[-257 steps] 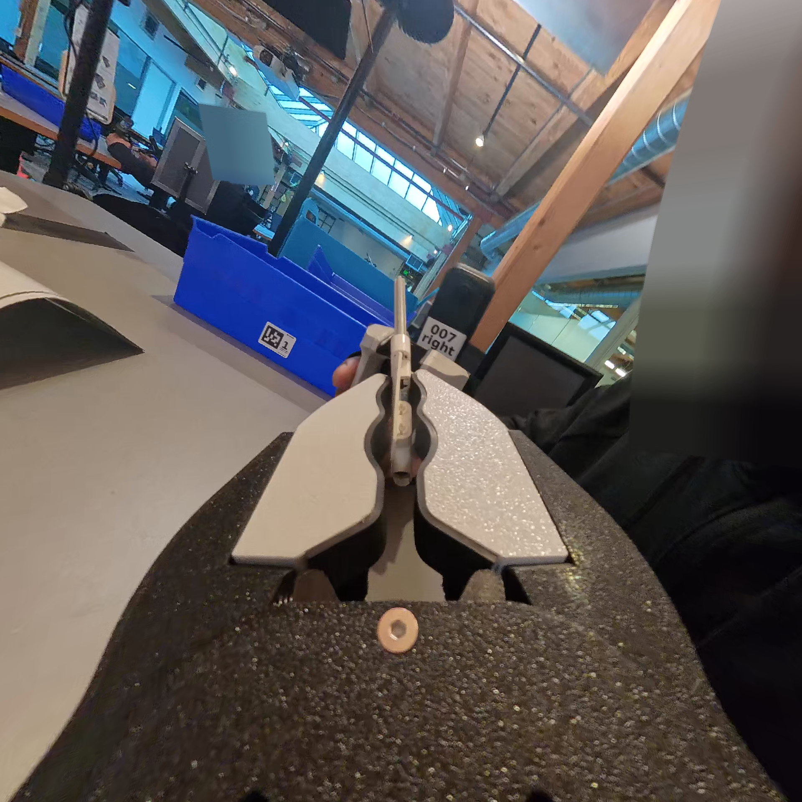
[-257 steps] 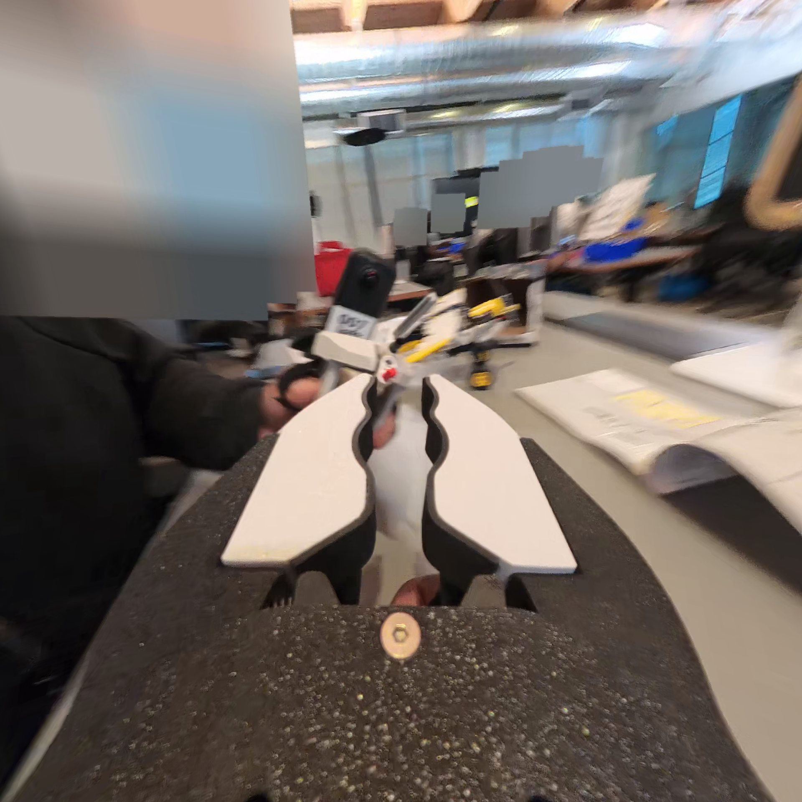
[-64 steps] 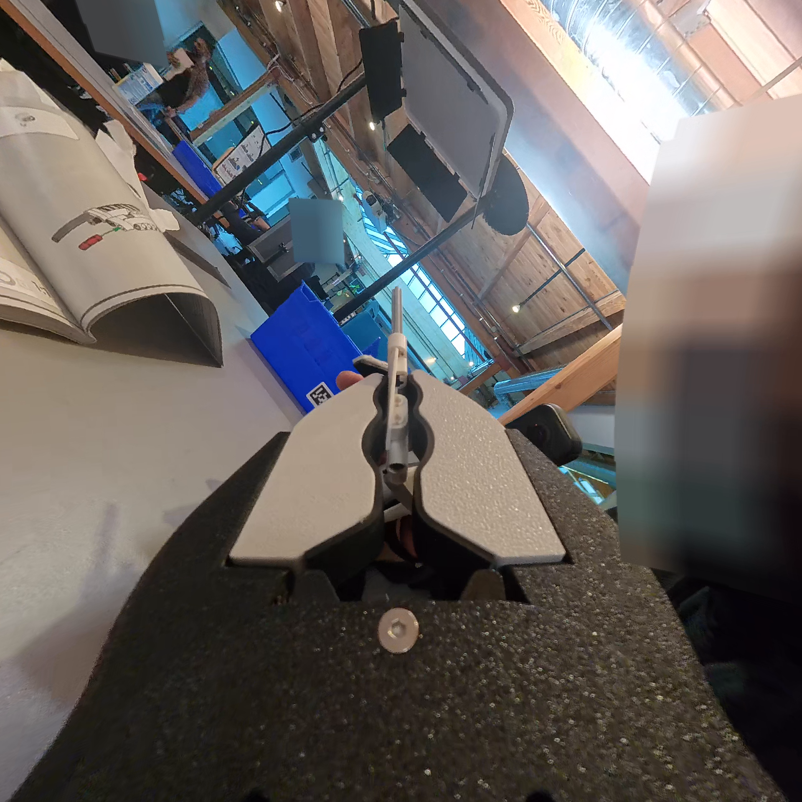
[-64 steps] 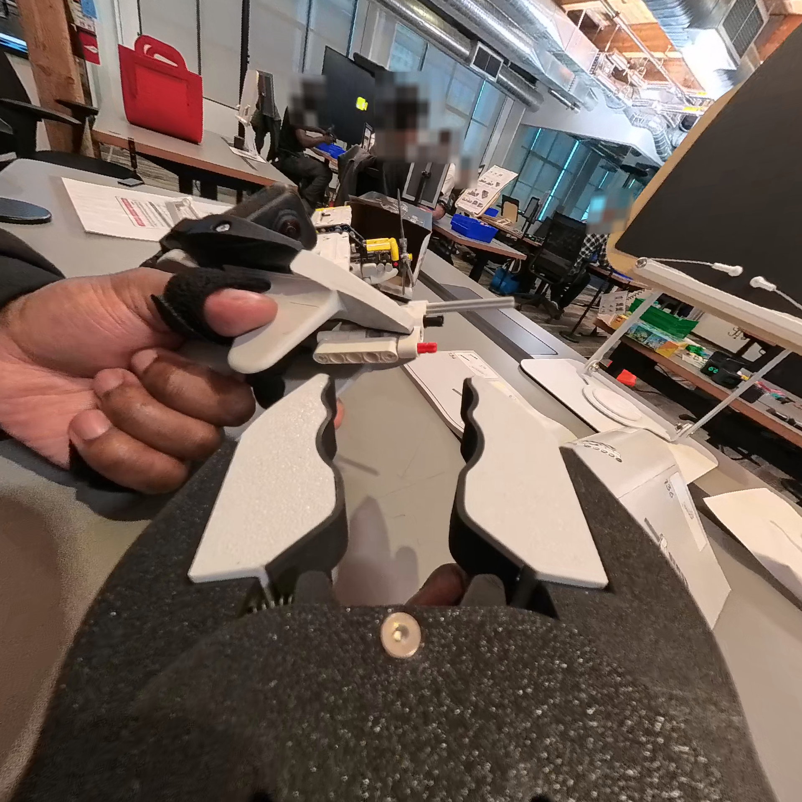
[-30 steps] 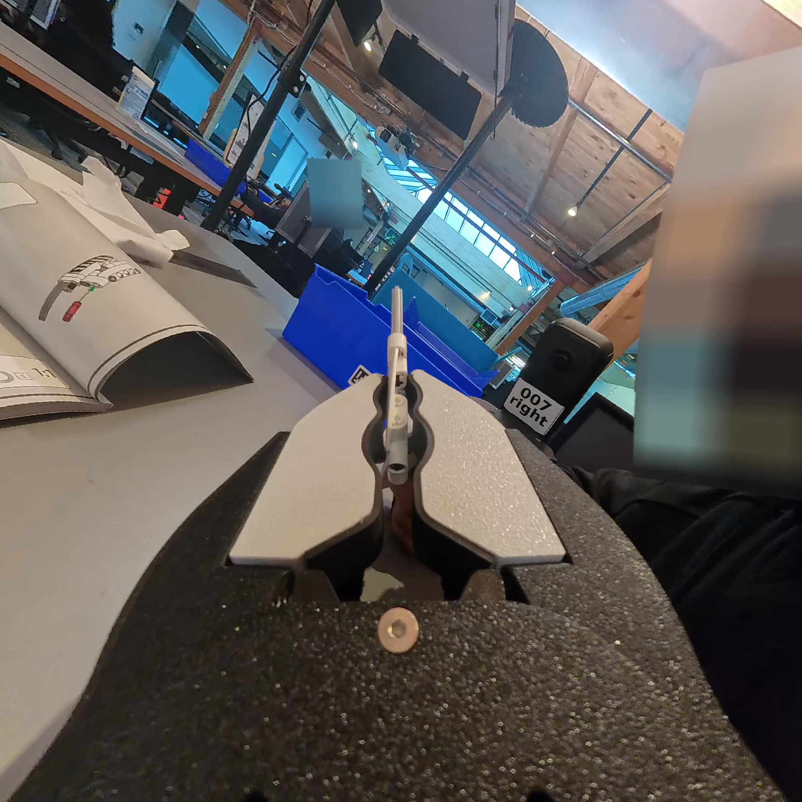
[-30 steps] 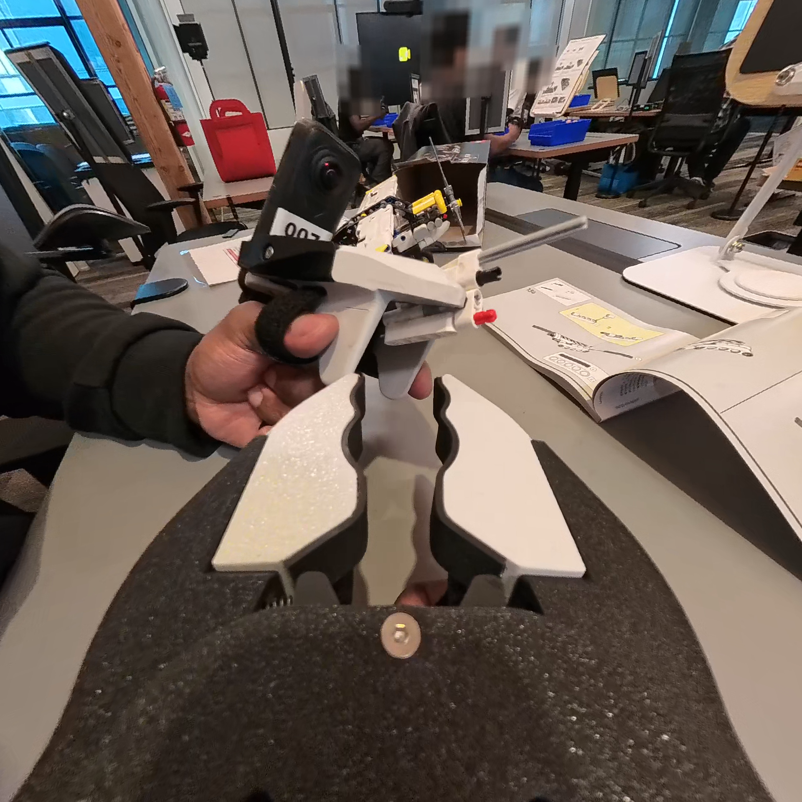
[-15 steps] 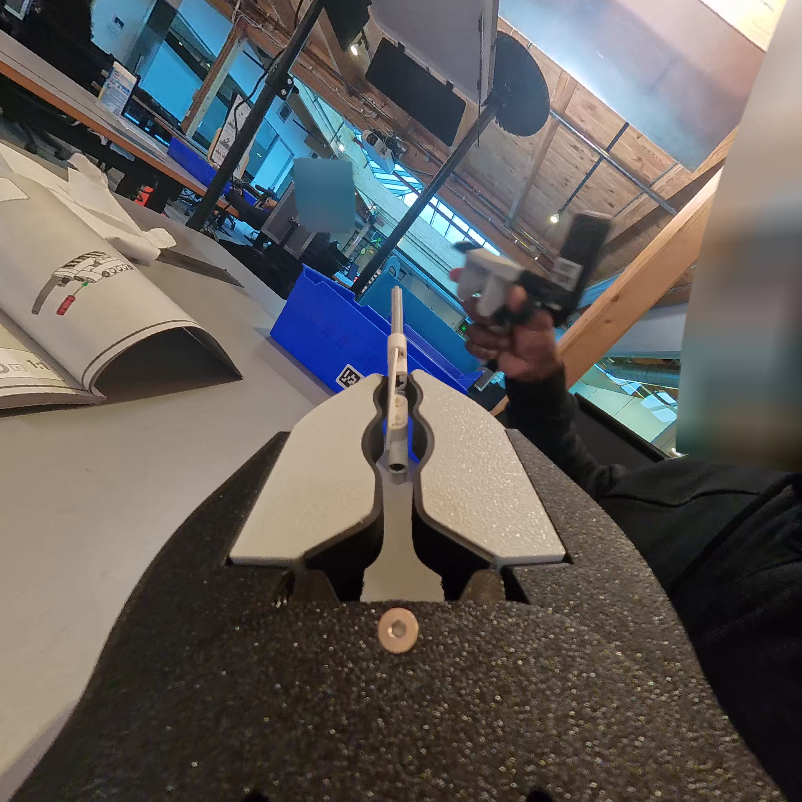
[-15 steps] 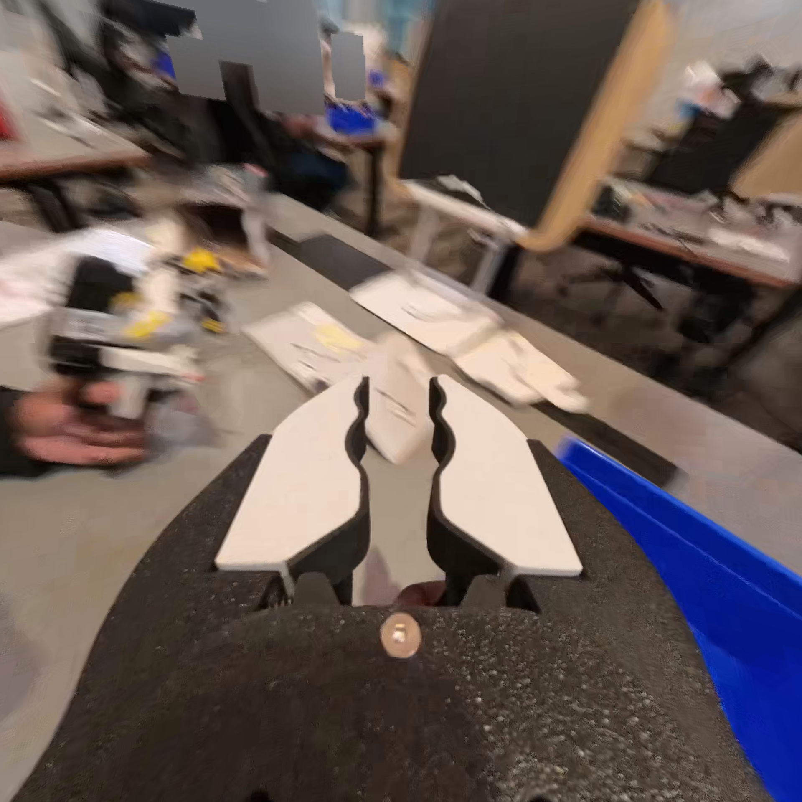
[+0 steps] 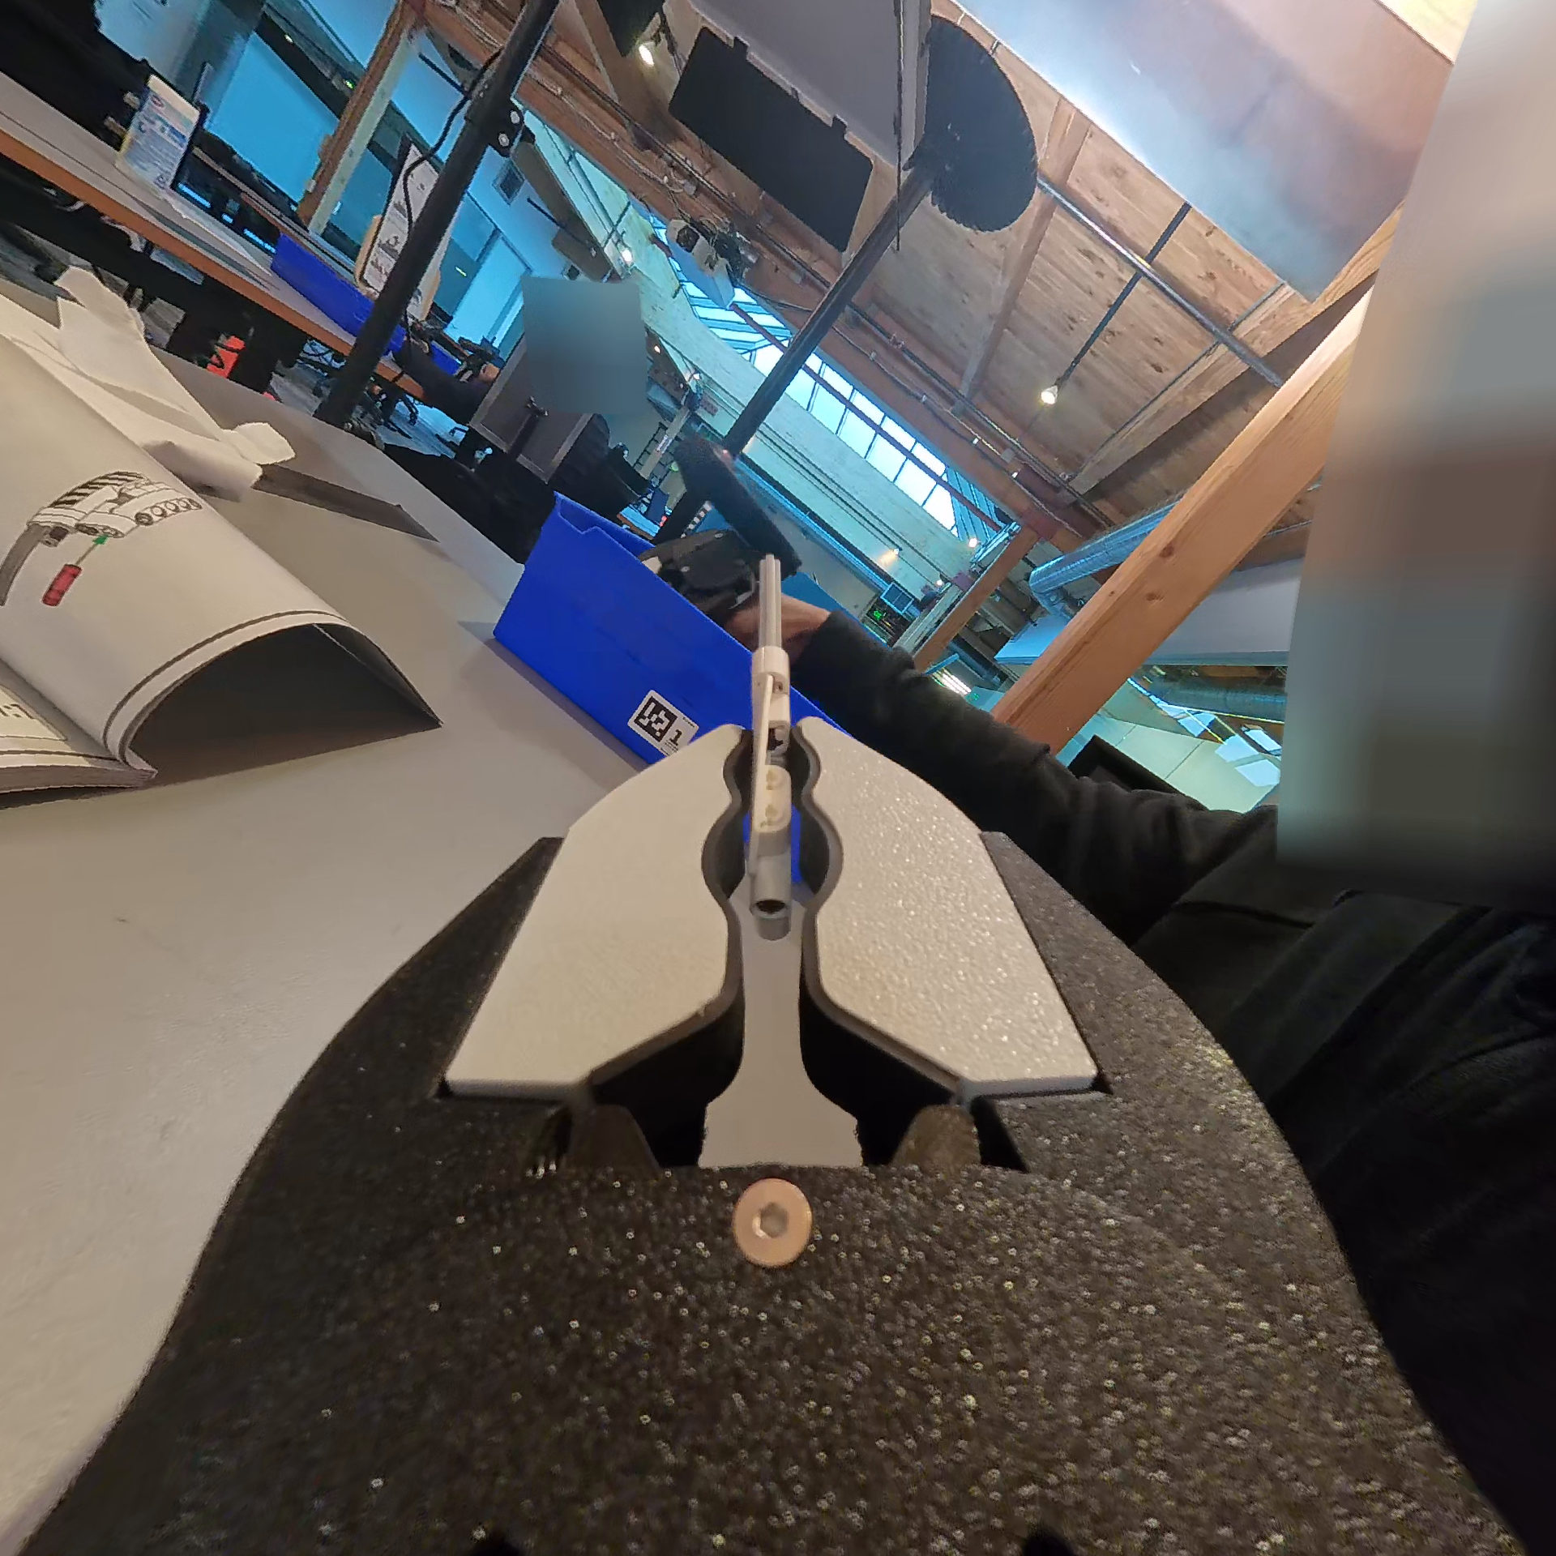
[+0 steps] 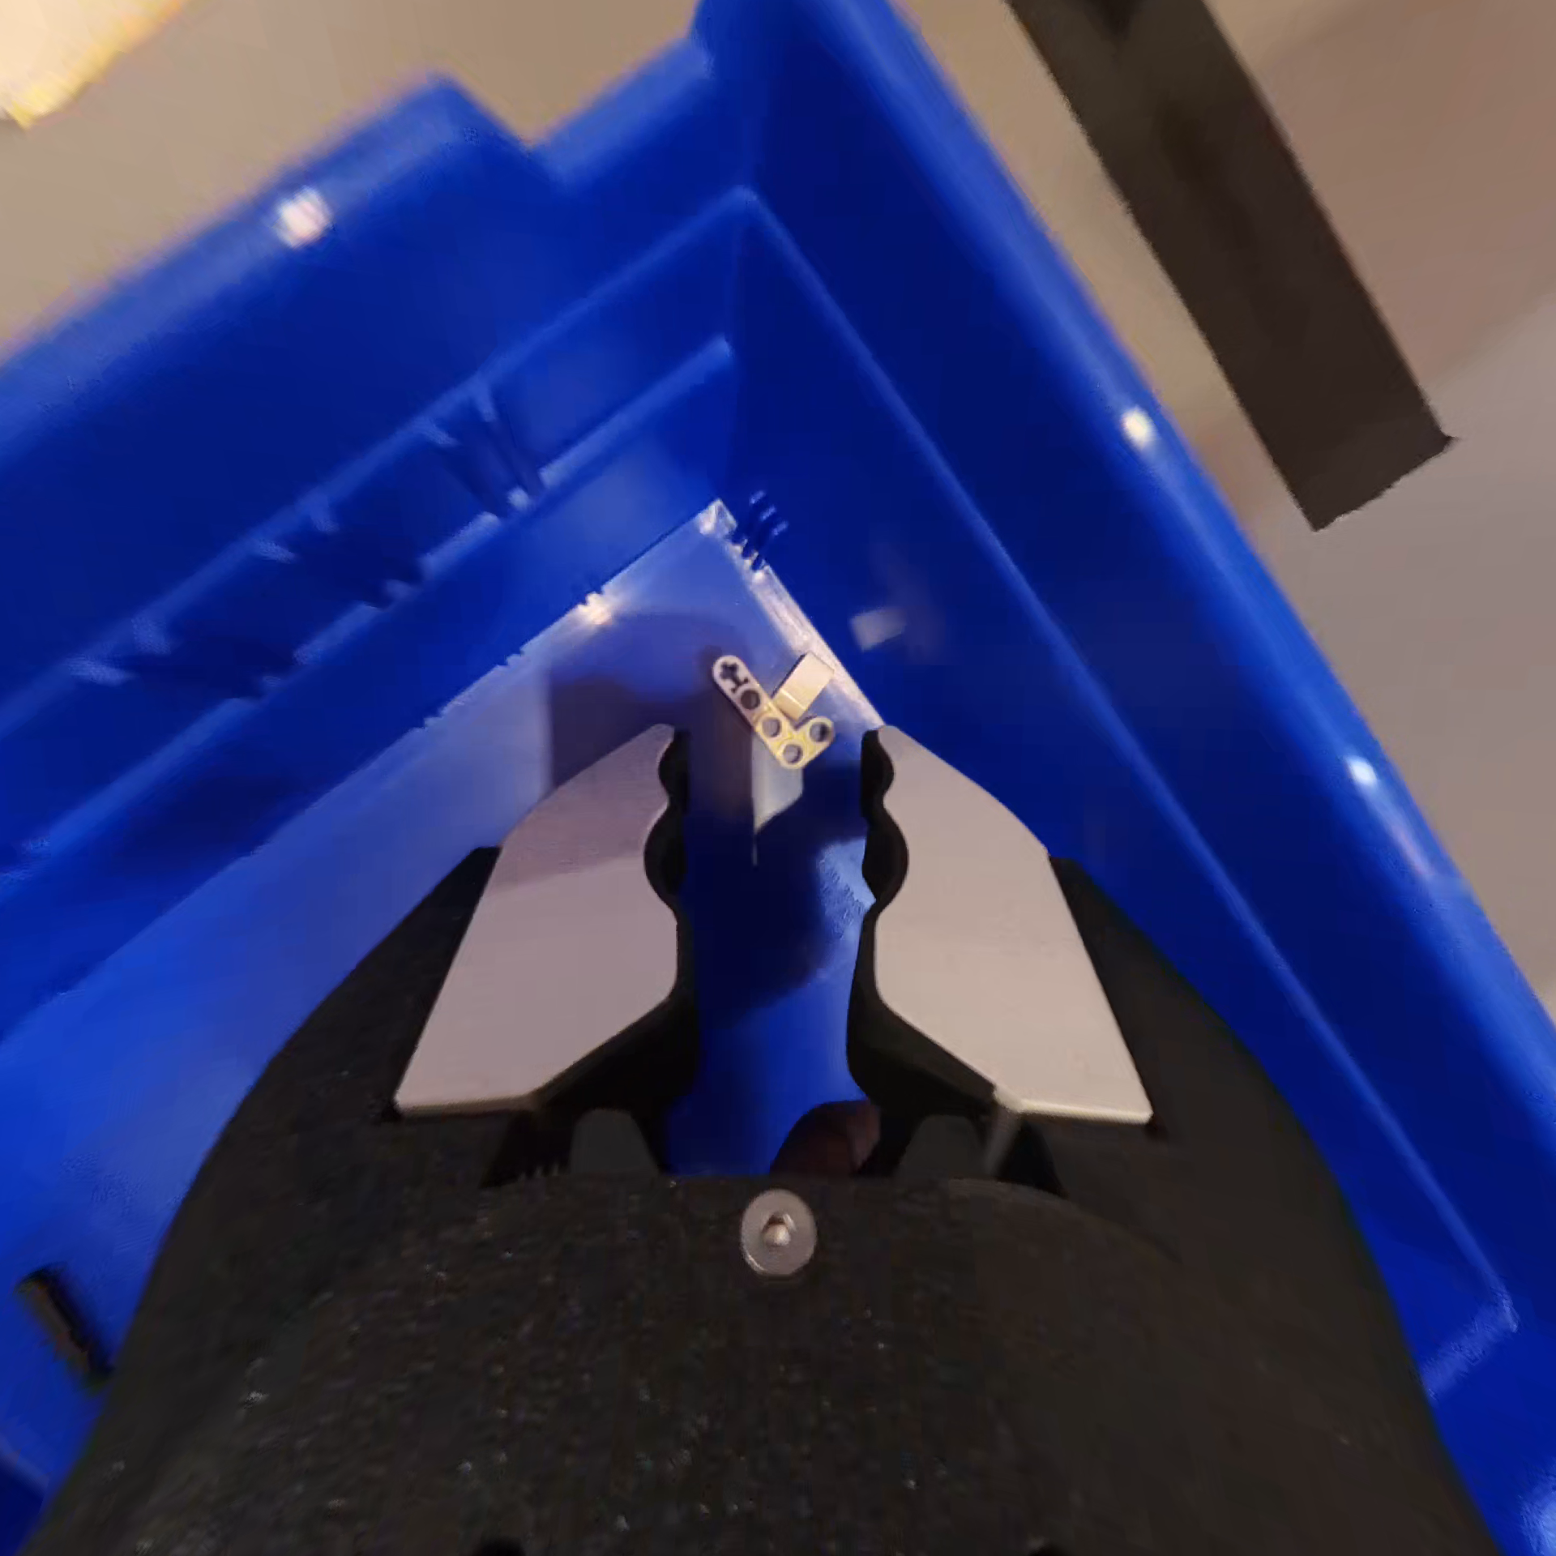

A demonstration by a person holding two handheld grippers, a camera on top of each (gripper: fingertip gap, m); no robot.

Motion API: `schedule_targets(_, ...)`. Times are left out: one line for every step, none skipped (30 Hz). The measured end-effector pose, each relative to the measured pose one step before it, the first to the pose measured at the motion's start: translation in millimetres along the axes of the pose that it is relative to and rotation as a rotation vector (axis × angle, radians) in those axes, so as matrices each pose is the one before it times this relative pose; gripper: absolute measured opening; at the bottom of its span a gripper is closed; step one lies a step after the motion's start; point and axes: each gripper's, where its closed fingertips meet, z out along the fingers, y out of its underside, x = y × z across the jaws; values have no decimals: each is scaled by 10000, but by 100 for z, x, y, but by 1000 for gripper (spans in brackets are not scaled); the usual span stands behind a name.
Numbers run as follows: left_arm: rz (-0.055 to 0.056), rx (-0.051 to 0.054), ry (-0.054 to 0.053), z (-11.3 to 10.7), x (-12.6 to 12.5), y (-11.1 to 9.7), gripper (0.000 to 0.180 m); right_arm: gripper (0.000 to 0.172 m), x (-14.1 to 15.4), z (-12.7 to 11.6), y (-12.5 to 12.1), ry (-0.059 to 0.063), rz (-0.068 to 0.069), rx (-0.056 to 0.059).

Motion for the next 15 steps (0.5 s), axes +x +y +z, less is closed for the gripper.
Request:
schedule_targets(-16, -12, 47, -17, 52, 9, 8, 41, 0, 471, 222, -103, -134, -103)
schedule_targets(-31, -11, 39, -12, 36, 9, 8, 42, -40, 420, 220, -135, -53, -91)
schedule_targets(-25, -11, 32, -18, 34, 15, 8, 39, -23, 108, -317, -196, 194, 259)
schedule_targets(-26, -7, 32, -16, 34, 10, 8, 38, 47, 142, 73, -151, 168, -22)
schedule_targets(-19, -18, 30, -19, 40, 24, 7, 33, 26, 40, -20, -117, 164, 87)
schedule_targets(-28, -36, 26, -13, 33, 47, 8, 27, -121, 12, 47, -158, 143, 52)
schedule_targets(-29, -39, 38, -28, 69, 50, 7, 21, -157, -43, 90, -107, 113, 35)
schedule_targets(-30, -29, 27, -32, 54, 45, 7, 21, -36, -99, 144, 69, -20, 4)
schedule_targets(-34, -24, 20, -44, 39, 25, 7, 20, -35, -174, 197, 168, -147, -21)
schedule_targets(-46, -37, 25, -41, 33, 43, 7, 20, -77, -262, 275, 217, -242, -74)
schedule_targets(-58, -59, 47, -17, 60, 75, 8, 20, -113, -388, 162, 260, -252, 10)
schedule_targets(-67, -78, 55, -9, 52, 98, 8, 20, -241, -576, -69, 212, -180, 140)
schedule_targets(-74, -99, 67, 10, 79, 115, 7, 20, -319, -791, -232, 171, -135, 196)
schedule_targets(-83, -116, 78, 10, 103, 142, 8, 20, -242, -1041, -378, 274, -175, 215)
schedule_targets(-107, -117, 75, -7, 83, 135, 8, 19, -196, -1265, -545, 345, -242, 220)
